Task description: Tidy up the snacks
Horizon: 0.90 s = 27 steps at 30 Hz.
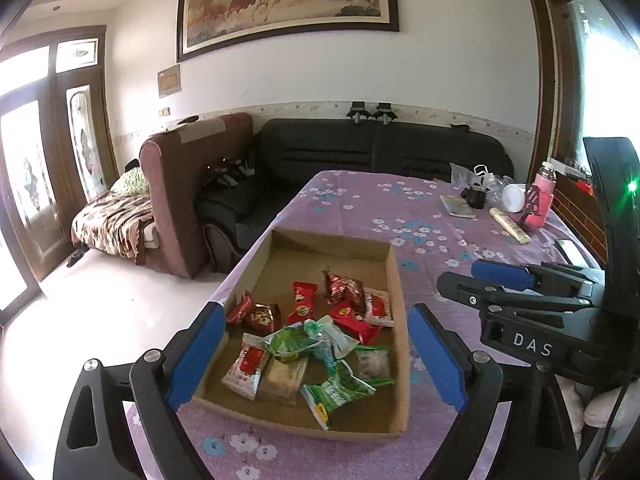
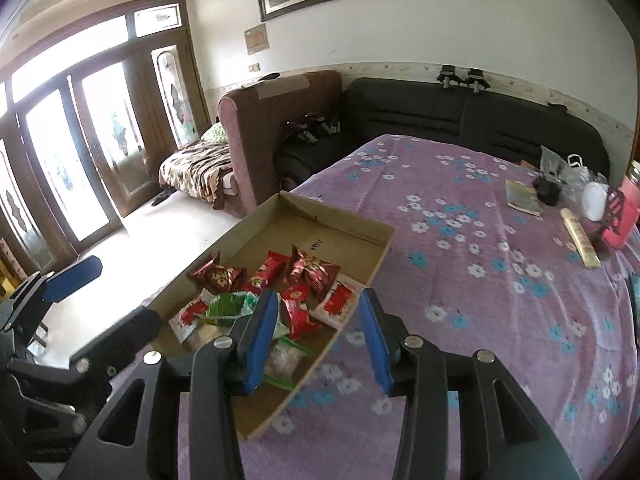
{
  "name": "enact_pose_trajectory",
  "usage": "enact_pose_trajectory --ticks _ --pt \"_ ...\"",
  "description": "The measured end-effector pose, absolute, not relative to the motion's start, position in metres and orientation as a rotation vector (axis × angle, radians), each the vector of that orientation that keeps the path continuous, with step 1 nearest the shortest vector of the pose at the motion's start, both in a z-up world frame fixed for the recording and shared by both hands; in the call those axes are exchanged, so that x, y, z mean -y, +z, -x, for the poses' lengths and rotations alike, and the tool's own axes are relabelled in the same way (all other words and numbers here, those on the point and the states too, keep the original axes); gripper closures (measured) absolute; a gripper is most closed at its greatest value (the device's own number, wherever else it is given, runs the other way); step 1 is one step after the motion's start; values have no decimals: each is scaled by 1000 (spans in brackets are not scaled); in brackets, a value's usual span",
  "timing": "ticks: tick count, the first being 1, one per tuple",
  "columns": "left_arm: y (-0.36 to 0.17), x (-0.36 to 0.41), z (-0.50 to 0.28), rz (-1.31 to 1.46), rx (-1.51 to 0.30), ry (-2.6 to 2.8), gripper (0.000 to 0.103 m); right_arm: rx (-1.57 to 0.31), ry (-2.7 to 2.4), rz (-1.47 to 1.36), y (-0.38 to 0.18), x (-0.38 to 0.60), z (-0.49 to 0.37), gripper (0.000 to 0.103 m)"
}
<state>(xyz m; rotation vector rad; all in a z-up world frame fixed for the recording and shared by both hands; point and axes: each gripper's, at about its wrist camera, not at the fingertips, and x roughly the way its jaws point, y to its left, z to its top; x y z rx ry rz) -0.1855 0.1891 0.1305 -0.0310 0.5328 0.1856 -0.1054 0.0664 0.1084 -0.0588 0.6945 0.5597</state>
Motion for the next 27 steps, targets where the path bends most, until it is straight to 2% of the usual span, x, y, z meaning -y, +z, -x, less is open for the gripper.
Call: enact_pose_trajectory --ticks 12,27 --pt "136 -155 195 -10 -522 165 6 -702 524 -2 100 -20 118 61" --pt "134 -158 204 13 -506 189 6 -696 548 61 86 -28 145 60"
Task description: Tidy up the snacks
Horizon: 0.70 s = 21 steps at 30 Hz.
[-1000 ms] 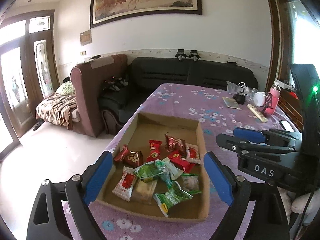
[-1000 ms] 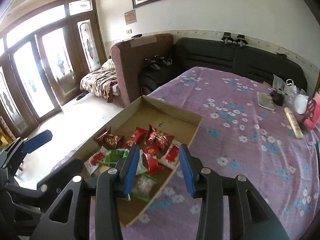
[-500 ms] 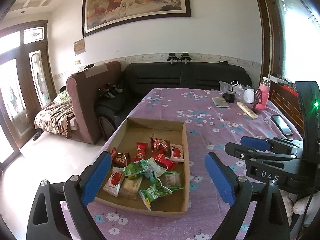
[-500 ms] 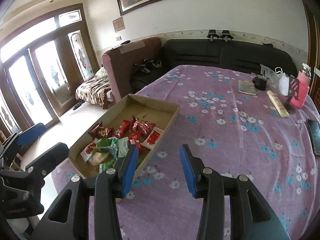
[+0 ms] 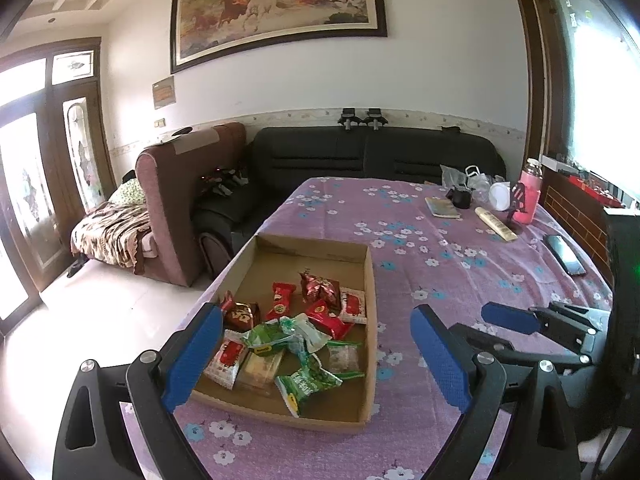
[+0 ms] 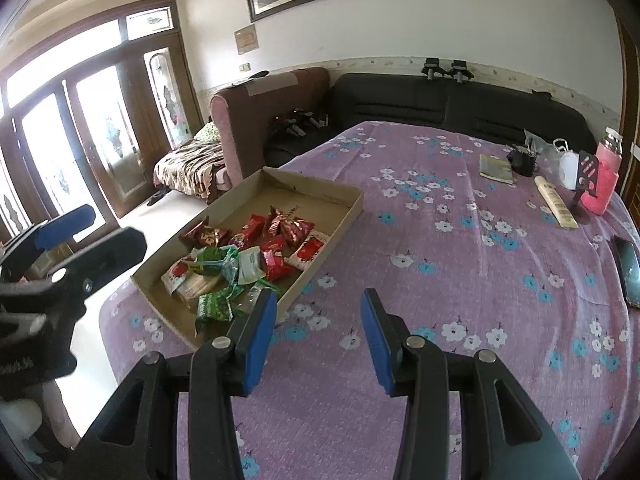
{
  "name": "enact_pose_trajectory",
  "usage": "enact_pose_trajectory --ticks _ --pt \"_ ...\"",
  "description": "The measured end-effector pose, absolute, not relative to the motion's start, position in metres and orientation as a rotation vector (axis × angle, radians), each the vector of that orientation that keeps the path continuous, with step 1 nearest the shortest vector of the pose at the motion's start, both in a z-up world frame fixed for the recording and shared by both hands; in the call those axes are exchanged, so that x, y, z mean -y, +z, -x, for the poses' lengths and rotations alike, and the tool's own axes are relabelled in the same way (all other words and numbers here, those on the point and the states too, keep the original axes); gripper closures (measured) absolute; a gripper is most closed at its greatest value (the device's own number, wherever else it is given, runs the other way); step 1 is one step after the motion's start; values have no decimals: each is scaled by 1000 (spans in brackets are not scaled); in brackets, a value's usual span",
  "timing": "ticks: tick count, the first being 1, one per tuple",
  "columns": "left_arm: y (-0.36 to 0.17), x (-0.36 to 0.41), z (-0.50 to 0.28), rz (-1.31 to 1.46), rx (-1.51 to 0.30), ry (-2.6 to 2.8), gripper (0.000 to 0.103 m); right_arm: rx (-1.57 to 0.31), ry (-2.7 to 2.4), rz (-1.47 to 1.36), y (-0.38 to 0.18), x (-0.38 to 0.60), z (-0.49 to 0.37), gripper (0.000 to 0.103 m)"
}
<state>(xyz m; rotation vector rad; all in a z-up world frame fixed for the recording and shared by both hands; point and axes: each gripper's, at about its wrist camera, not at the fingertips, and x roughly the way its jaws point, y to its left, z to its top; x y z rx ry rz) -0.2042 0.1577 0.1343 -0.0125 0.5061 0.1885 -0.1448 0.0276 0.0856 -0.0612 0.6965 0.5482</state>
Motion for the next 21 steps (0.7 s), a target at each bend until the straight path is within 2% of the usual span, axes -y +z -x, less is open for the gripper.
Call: enact_pose_trajectory --ticks 18,21 --pt "140 -189 224 119 -309 270 5 -742 615 81 65 -62 144 57" --pt "144 -191 236 106 -216 348 0 -757 625 80 60 -67 142 57"
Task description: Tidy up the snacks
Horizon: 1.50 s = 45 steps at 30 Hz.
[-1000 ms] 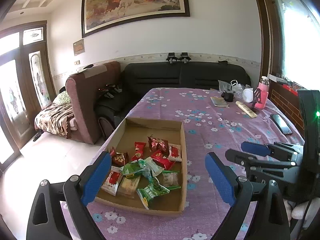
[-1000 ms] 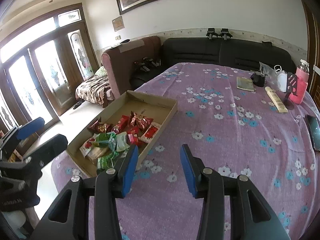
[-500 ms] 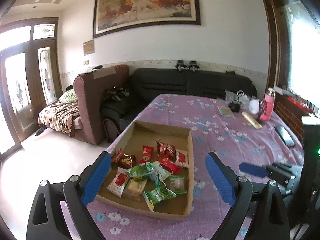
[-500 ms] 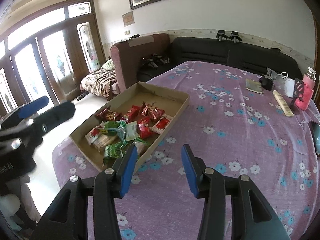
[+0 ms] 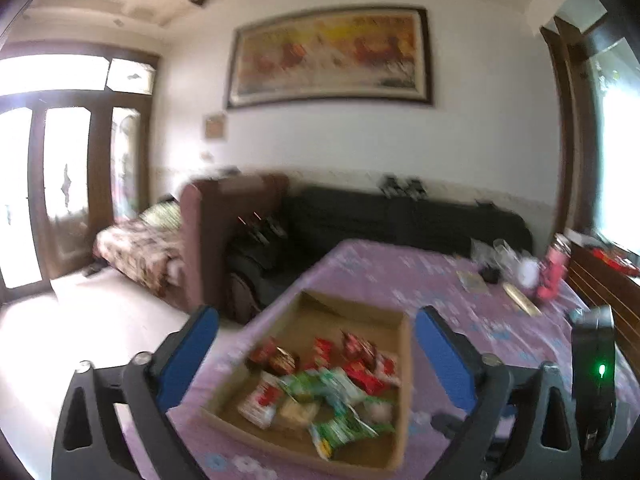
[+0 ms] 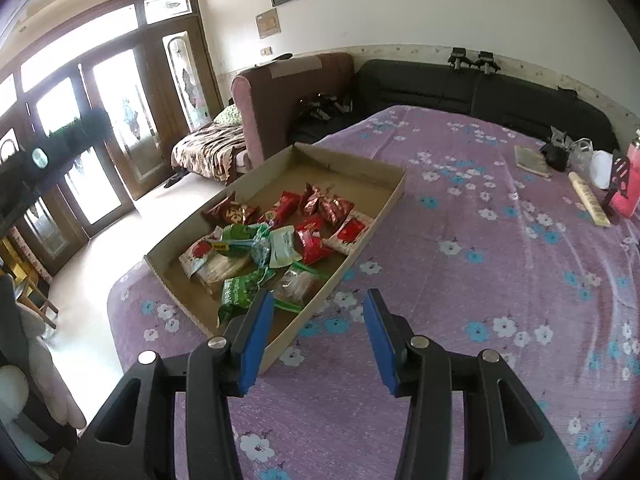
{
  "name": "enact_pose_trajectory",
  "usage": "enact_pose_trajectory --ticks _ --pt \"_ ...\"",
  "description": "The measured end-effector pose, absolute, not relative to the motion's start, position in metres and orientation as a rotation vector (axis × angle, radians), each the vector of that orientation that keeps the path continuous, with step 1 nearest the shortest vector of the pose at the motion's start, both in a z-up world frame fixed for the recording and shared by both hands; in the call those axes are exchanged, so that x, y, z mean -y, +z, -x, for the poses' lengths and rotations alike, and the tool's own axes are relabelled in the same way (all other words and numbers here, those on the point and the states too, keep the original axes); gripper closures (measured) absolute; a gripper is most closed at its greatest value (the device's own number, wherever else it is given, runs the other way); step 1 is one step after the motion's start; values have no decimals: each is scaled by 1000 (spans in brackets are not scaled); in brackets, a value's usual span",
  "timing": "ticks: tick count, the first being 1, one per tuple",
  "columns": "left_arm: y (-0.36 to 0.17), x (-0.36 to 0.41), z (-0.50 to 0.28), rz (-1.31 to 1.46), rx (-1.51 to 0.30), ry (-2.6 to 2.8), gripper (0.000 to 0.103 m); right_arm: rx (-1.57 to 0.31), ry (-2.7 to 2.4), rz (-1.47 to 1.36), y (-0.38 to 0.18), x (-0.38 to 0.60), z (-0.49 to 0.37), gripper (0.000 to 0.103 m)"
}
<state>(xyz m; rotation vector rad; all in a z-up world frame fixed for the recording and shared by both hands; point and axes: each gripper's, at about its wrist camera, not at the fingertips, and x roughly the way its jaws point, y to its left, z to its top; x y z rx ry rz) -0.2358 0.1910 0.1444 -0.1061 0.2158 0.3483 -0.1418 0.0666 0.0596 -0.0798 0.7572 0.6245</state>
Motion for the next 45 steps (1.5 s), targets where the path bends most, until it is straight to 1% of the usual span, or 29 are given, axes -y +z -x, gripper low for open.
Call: enact_pose_trajectory --ticks 3,5,7,12,15,20,27,45 --pt "149 -193 253 97 -100 450 0 -768 635 78 56 -70 140 57" --pt "149 -193 255 92 -73 518 0 -773 640 78 54 -73 139 57" --pt "147 -195 247 85 -115 573 0 -780 647 76 52 -75 137 57" --pt "121 -209 212 102 -329 575 0 -792 659 77 47 -81 137 57" --pt "108 -214 198 122 -421 539 0 -797 662 93 44 -85 138 57" --pt "89 -217 183 127 -510 547 0 -804 656 117 38 -91 142 57" --pt "69 -214 175 134 -579 519 0 -814 654 133 34 -95 142 57" --pt "58 -235 172 228 -635 465 0 -823 661 176 33 -117 146 55"
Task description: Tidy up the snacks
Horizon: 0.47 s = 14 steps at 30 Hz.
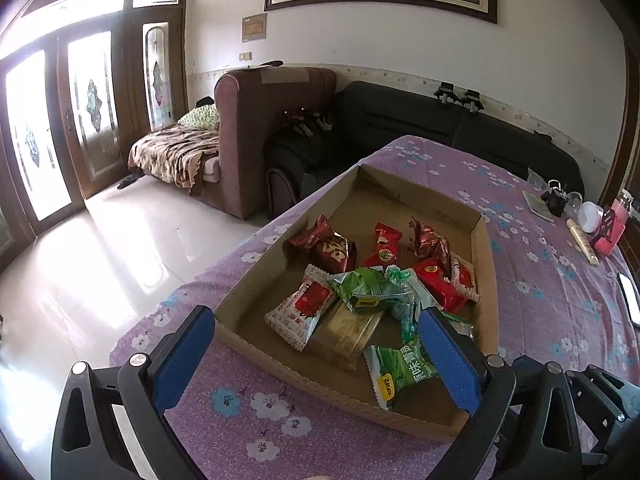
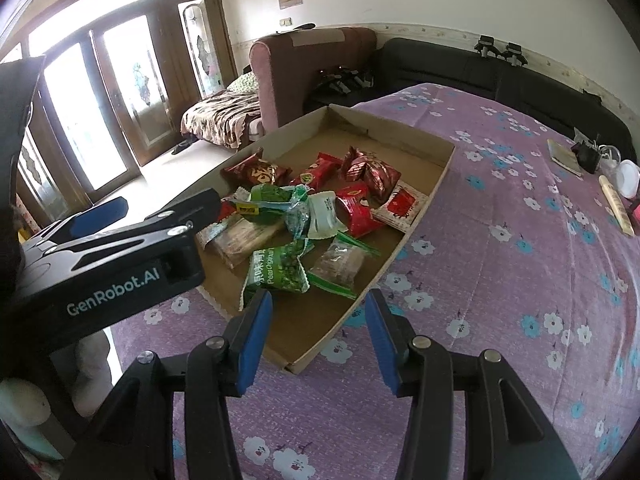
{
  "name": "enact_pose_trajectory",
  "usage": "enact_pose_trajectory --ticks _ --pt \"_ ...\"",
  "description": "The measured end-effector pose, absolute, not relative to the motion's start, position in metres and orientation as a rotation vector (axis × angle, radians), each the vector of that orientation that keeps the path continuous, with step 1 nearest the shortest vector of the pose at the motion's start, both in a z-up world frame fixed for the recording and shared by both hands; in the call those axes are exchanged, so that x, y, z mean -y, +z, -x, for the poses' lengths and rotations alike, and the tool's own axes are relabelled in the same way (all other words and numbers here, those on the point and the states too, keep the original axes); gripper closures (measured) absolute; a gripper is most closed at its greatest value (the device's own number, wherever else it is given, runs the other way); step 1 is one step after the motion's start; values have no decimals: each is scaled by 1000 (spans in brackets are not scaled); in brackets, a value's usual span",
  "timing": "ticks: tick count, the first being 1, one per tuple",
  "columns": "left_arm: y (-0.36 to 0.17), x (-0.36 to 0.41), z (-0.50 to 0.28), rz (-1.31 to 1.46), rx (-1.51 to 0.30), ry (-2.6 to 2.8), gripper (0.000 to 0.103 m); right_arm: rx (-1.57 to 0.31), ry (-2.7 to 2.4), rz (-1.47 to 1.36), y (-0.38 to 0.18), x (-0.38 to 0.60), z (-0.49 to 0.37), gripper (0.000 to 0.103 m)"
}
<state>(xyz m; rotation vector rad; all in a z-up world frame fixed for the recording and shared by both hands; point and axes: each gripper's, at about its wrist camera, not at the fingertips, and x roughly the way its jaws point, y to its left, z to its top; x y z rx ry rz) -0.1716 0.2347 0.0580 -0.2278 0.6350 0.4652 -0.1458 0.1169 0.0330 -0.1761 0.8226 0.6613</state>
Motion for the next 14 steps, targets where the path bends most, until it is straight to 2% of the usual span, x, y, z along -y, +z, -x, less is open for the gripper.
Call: enact_pose_trajectory --ticks 14 --pt "66 -229 173 179 -613 467 0 -807 661 170 38 -115 150 55"
